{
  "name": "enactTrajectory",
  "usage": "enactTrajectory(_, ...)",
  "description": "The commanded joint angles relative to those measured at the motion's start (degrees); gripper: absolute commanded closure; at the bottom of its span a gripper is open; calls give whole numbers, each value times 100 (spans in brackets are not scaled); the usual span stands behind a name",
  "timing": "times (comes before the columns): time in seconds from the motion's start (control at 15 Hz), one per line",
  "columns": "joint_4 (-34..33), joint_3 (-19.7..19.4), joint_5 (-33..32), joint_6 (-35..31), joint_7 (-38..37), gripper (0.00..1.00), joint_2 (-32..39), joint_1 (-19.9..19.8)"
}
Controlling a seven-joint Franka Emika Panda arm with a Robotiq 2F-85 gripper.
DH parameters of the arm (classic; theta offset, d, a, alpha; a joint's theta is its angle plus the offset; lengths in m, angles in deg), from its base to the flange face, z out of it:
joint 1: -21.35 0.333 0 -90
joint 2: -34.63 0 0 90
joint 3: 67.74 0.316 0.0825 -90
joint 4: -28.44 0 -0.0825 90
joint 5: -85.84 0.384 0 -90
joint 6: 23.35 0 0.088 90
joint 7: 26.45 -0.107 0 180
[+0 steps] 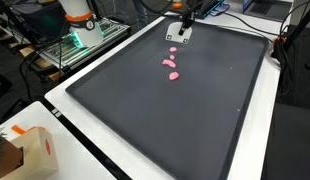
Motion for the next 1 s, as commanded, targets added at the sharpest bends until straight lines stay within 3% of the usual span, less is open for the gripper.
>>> enactTrajectory(0.0, -302, -7, -49, 257, -116, 99, 253, 56)
enactTrajectory(0.93, -923, -98, 175, 338, -28, 99, 620, -87)
